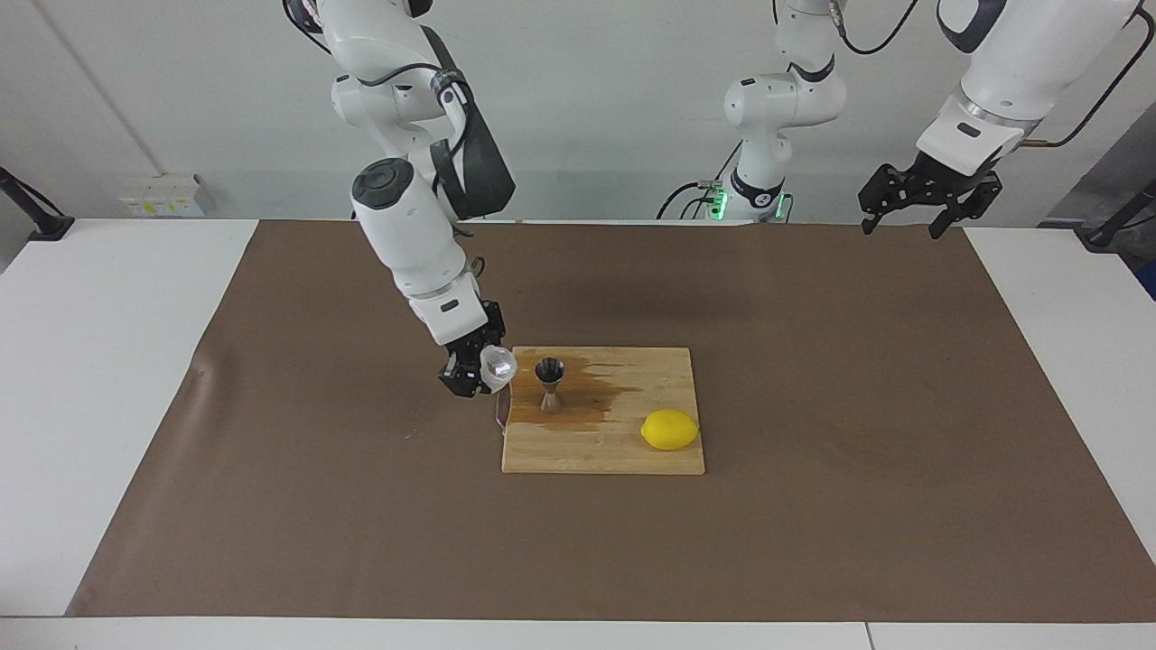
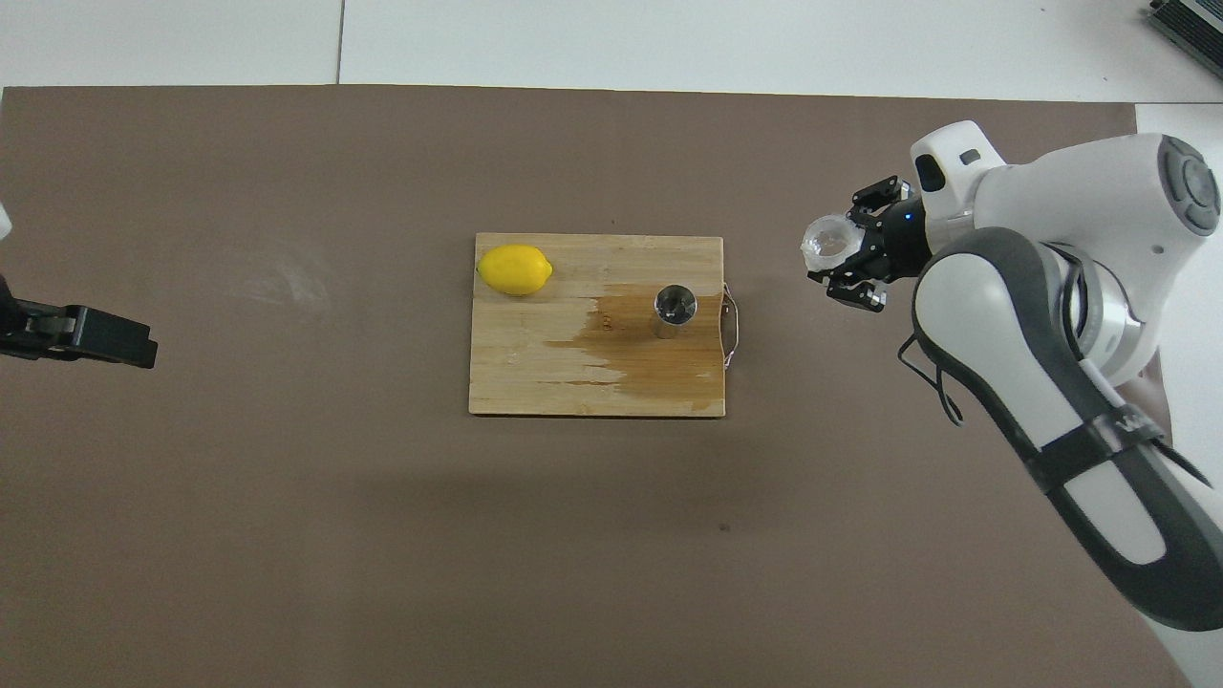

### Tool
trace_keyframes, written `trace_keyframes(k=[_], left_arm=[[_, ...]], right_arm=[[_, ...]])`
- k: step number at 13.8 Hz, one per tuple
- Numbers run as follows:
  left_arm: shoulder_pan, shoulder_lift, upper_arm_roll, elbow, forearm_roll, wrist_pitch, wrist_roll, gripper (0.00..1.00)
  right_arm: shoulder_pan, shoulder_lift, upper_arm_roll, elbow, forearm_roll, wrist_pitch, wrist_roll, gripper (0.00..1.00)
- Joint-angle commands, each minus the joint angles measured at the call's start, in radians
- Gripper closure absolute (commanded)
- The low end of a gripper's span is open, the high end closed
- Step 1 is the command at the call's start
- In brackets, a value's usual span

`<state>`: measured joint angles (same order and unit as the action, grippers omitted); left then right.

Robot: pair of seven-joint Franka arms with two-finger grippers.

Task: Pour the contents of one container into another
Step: 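Carry the white cup with the right gripper back to its spot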

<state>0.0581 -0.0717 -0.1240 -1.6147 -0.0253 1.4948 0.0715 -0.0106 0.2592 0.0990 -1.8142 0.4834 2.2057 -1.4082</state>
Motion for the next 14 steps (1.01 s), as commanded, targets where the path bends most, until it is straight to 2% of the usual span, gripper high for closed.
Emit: trace_keyframes(k=[1,4,7,12,14], left_arm=[[-0.003,-0.028,0.006,-0.027,-0.002,-0.005,-0.007,0.0],[-0.003,-0.028,0.006,-0.027,-0.002,-0.005,-0.007,0.0],[-0.003,-0.028,0.006,-0.027,-0.002,-0.005,-0.007,0.0],[-0.003,-0.028,0.006,-0.027,-0.002,-0.005,-0.007,0.0],[-0.003,-0.028,0.006,-0.027,-0.002,-0.005,-0.007,0.0]], right_arm=[[-0.078,-0.034,0.013,-0.083,0.111,0.037,-0.145,0.67],[-0.114,-0.025,0.013,-0.141,0.193,0.089,-0.225,0.67],[-0.123,-0.011,0.011,-0.224,0.372,0.161,-0.381,0.66],[-0.163,0.096,0.013,-0.231,0.49,0.193,-0.627,0.66],[-0.155,0.112,0.013,-0.231,0.546,0.221,-0.693,0.65]])
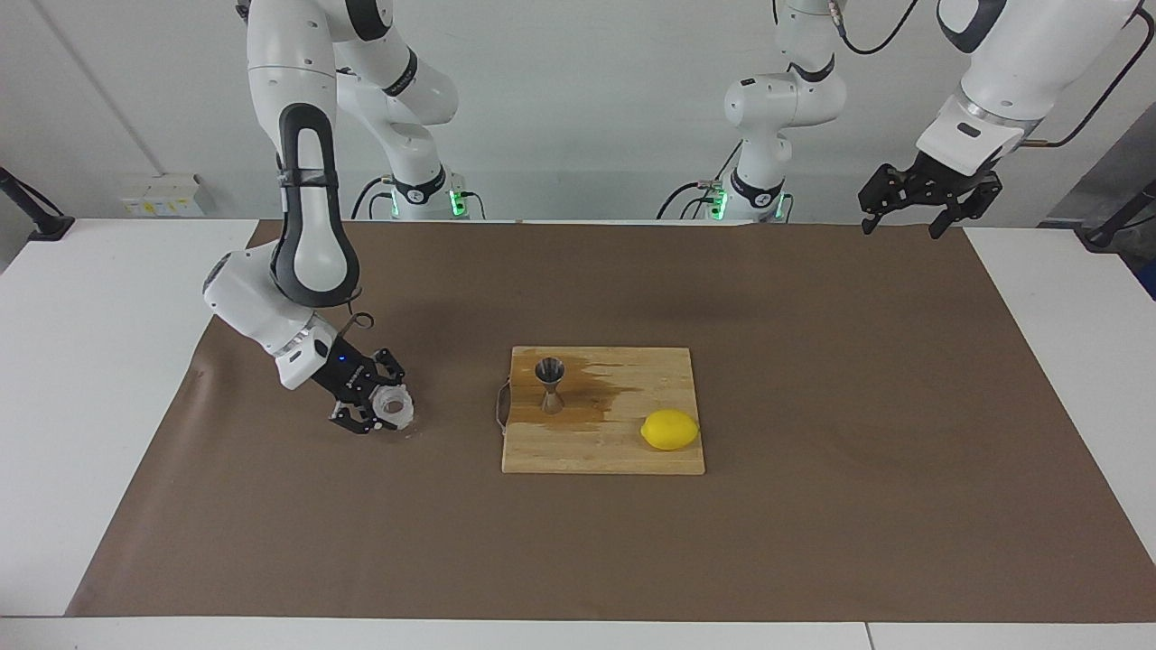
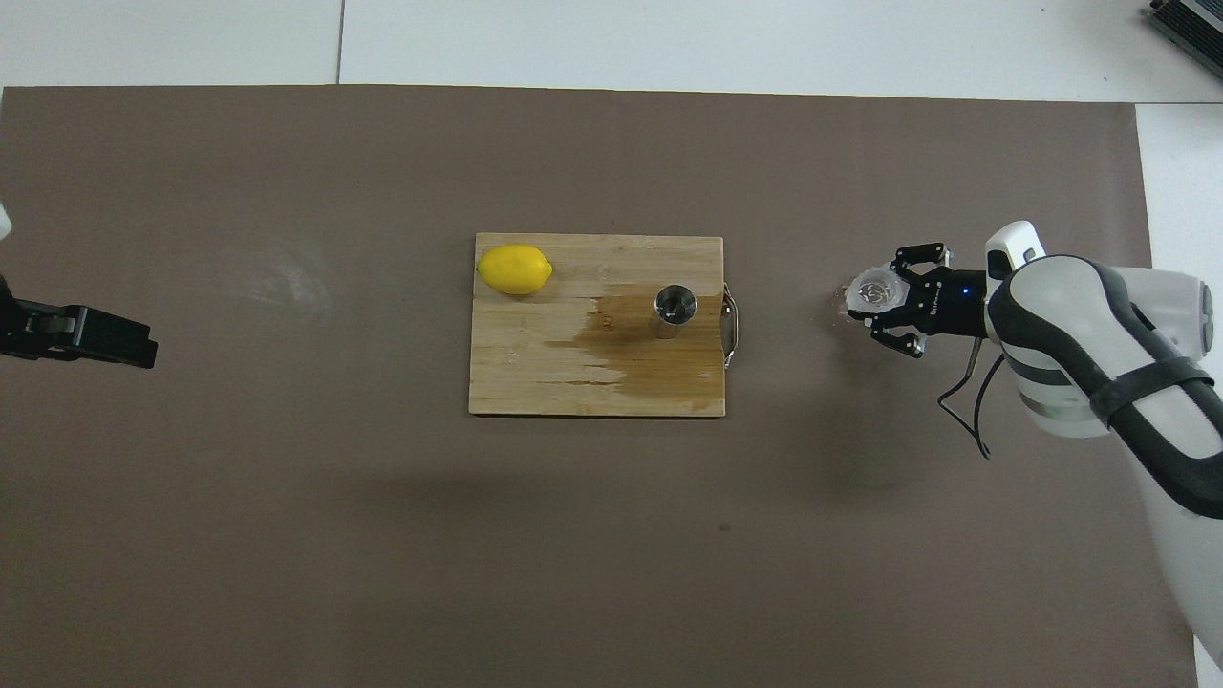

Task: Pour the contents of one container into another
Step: 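Carry the white cup with the right gripper back to its spot, then lower the white cup onto the table and open the right gripper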

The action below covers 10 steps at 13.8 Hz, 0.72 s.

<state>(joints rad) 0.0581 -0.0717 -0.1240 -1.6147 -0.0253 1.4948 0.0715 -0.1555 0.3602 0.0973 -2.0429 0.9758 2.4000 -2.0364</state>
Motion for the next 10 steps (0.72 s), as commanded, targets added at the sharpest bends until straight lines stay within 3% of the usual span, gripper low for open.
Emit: trace_keyframes(k=[1,7,8,9,10], left_arm=[[-0.003,-0.028,0.006,-0.027,-0.002,-0.005,-0.007,0.0],[-0.003,-0.028,0.006,-0.027,-0.002,-0.005,-0.007,0.0],[-0.003,-0.028,0.006,-0.027,-0.002,-0.005,-0.007,0.0],[-0.003,-0.028,0.006,-0.027,-0.002,-0.005,-0.007,0.0],[-0.003,-0.028,0.006,-0.027,-0.002,-0.005,-0.007,0.0]], right_arm=[[-0.012,0.014,0.015,-0.002,0.055,0.028,-0.07,0.65],[0.002,0.02,0.015,-0.002,0.099,0.033,-0.125,0.65],[0.002,0.02,0.015,-0.002,0.099,0.033,-0.128,0.6],[0.004,0.02,0.015,-0.002,0.099,0.033,-0.127,0.4],[0.004,0.02,0.015,-0.002,0.099,0.031,-0.125,0.27]])
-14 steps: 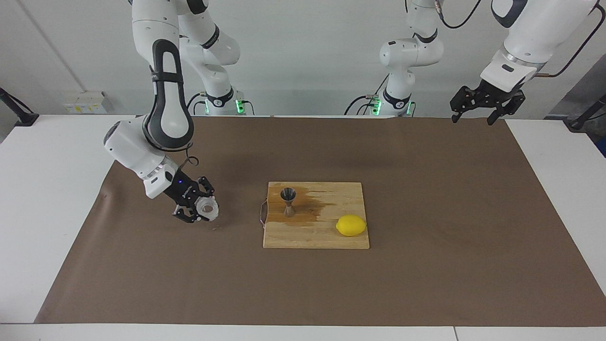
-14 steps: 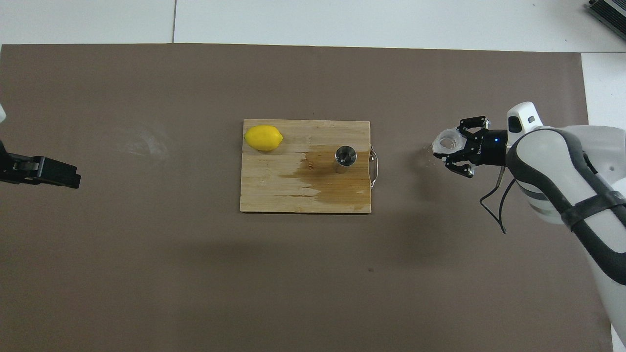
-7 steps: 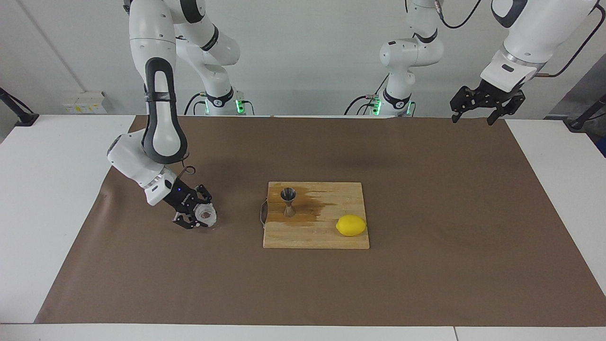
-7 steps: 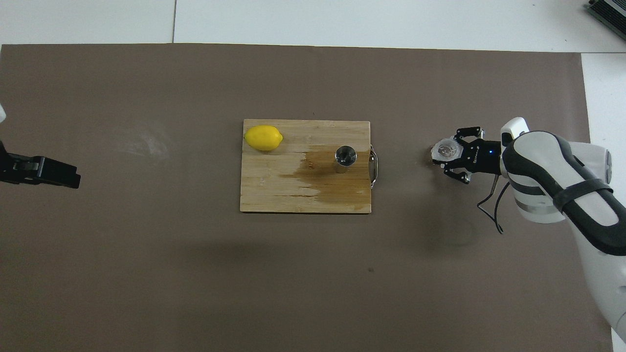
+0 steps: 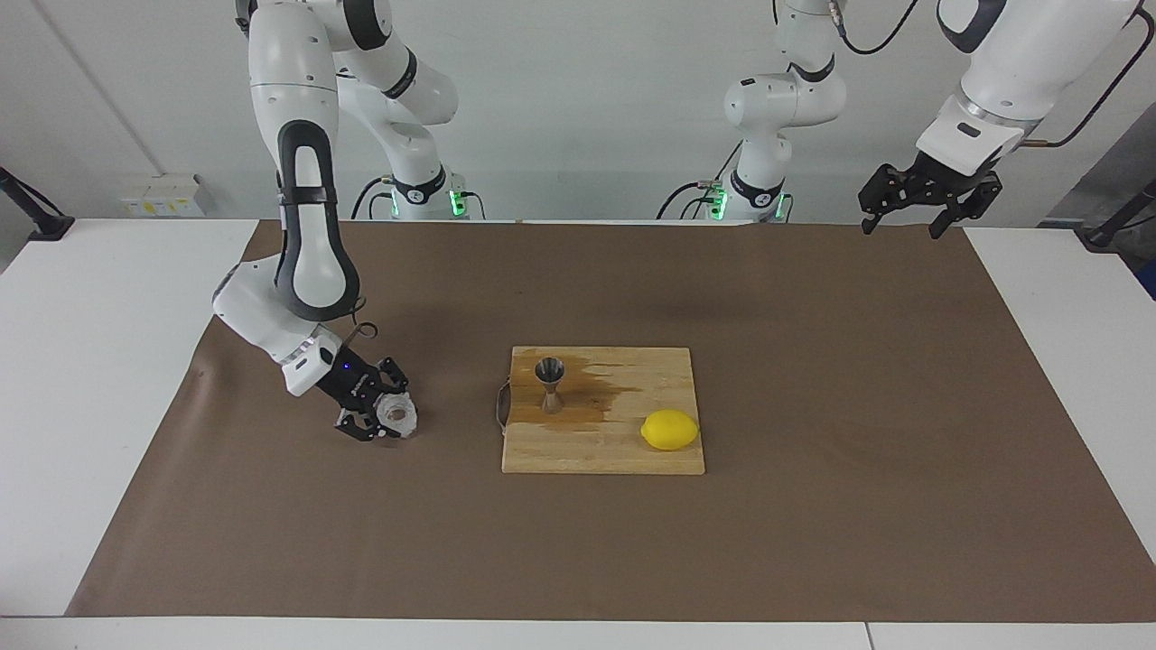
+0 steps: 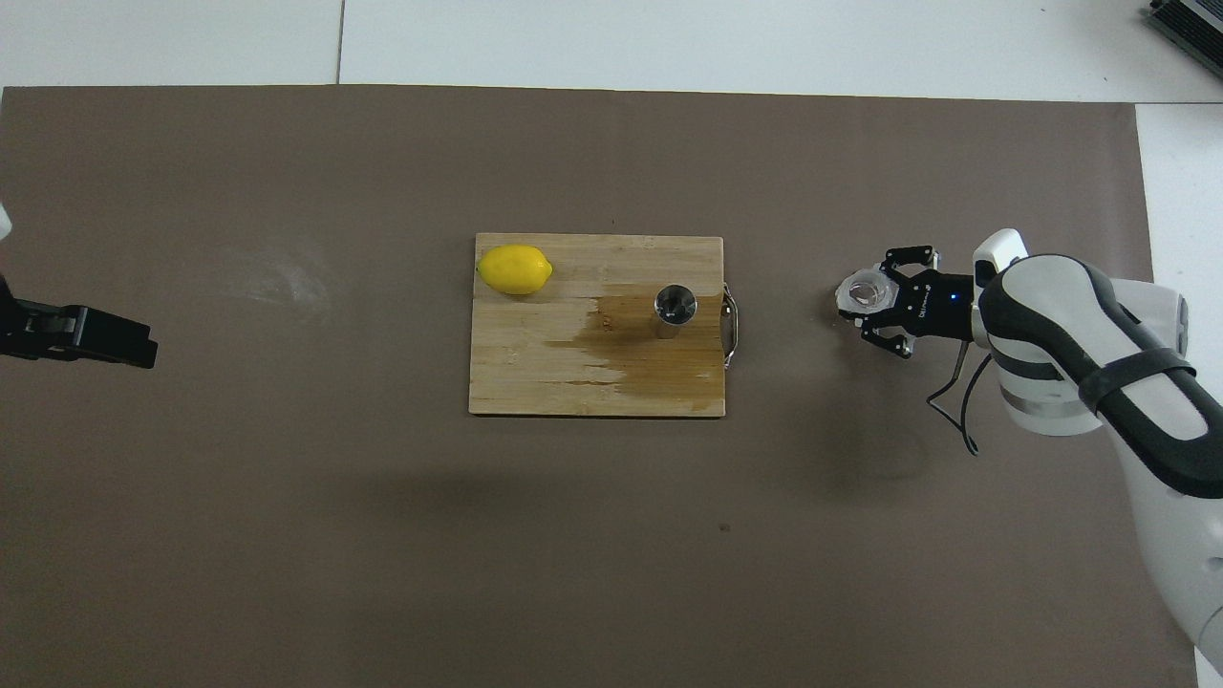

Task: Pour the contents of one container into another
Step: 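Lower the white cup onto the table and open the right gripper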

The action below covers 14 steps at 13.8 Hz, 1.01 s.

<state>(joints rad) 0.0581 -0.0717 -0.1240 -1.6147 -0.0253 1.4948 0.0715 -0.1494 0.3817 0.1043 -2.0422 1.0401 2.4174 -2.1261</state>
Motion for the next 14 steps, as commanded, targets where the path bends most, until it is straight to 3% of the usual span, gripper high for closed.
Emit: trace_keyframes(k=[1,3,7,10,14], left_arm=[[-0.003,-0.028,0.006,-0.027,-0.002,-0.005,-0.007,0.0],[-0.003,-0.028,0.006,-0.027,-0.002,-0.005,-0.007,0.0],[-0.003,-0.028,0.006,-0.027,-0.002,-0.005,-0.007,0.0],[-0.003,-0.028,0.006,-0.027,-0.002,-0.005,-0.007,0.0],[-0.003,-0.028,0.006,-0.027,-0.002,-0.005,-0.007,0.0]], right_arm=[[-0.002,-0.001,0.008,-0.003,0.035,0.014,-0.035,0.15],[-0.002,-0.003,0.006,-0.003,0.034,0.009,-0.032,0.0],[0.001,-0.076,0.003,-0.004,-0.035,-0.02,0.059,0.0],[0.004,-0.167,0.002,-0.001,-0.292,-0.099,0.389,0.0],[-0.002,-0.219,0.0,0.008,-0.487,-0.179,0.746,0.0]])
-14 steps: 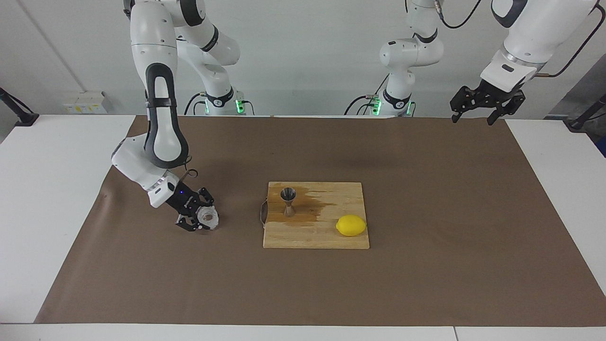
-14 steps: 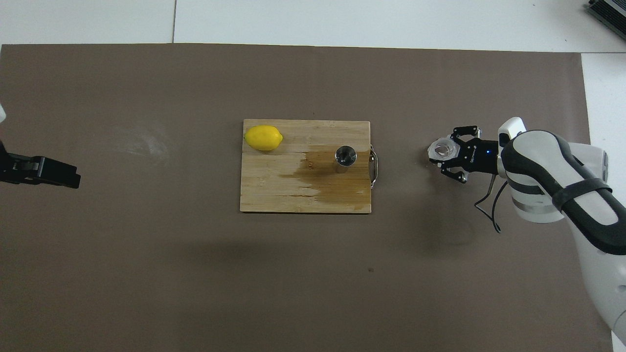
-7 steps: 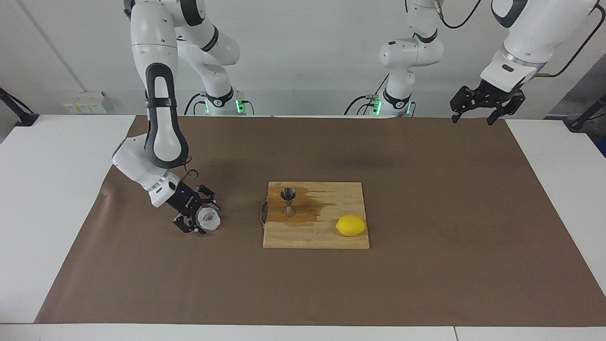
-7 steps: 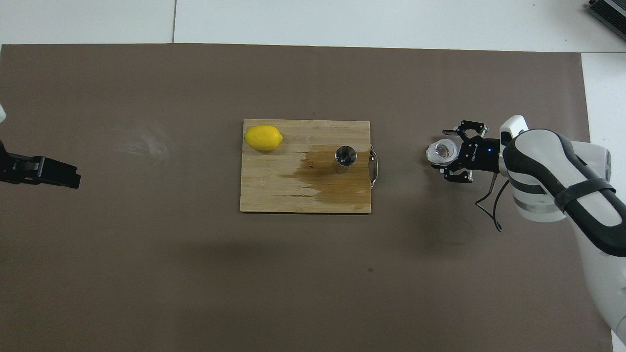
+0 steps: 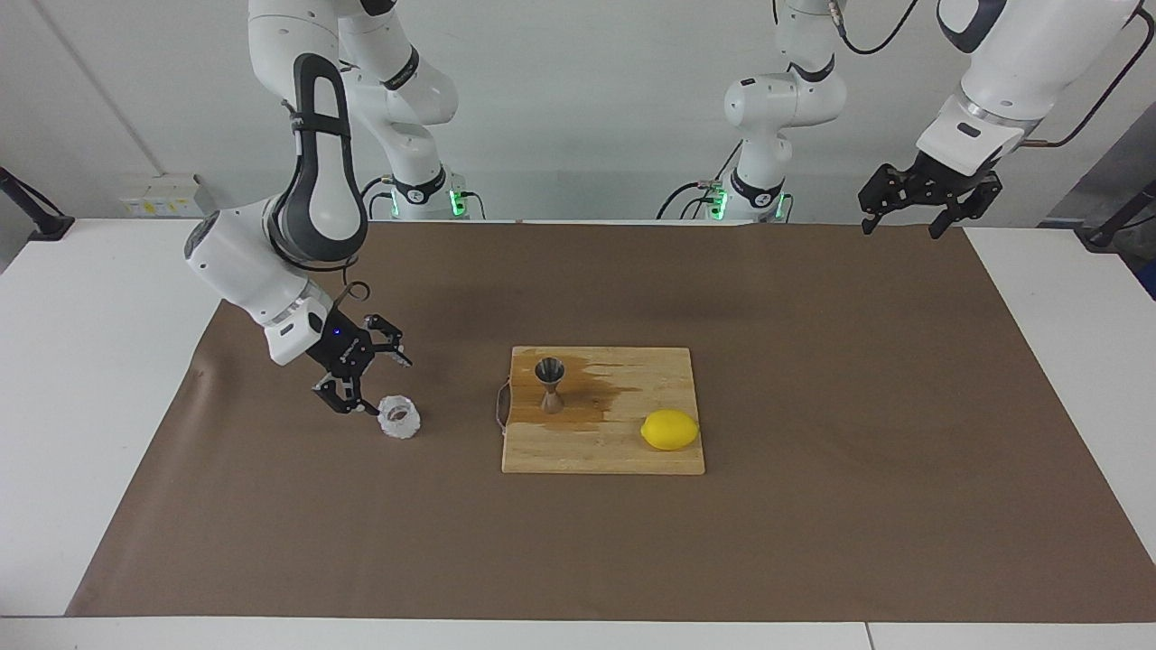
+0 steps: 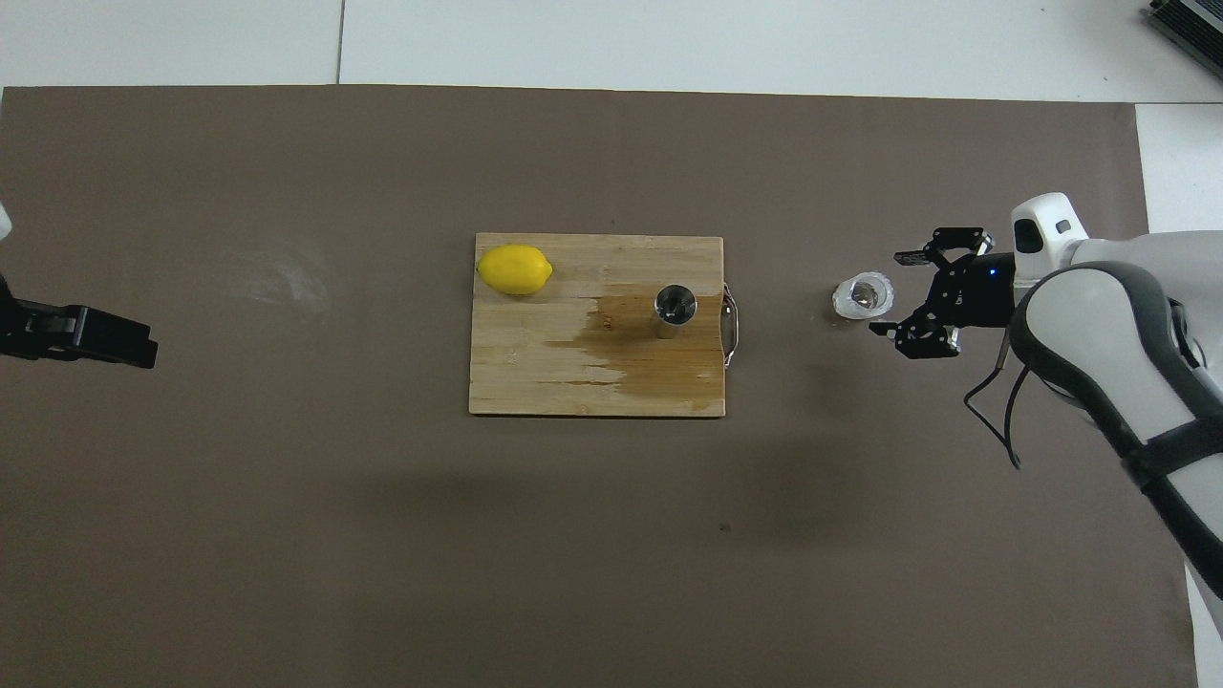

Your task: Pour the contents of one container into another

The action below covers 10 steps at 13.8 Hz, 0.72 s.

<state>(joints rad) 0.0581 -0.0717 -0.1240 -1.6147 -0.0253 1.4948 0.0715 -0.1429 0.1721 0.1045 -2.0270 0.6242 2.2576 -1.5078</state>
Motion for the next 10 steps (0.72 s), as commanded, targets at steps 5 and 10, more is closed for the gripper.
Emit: trace_keyframes(k=[5,10], left_arm=[[-0.003,-0.028,0.006,-0.027,-0.002,-0.005,-0.007,0.0],[-0.003,-0.028,0.006,-0.027,-0.002,-0.005,-0.007,0.0]], right_arm=[[-0.009,-0.009,-0.002,0.01,-0.346,-0.1,0.654,0.0],[-0.006,-0.04,-0.003,0.143,-0.558,-0.401,1.127,0.0]])
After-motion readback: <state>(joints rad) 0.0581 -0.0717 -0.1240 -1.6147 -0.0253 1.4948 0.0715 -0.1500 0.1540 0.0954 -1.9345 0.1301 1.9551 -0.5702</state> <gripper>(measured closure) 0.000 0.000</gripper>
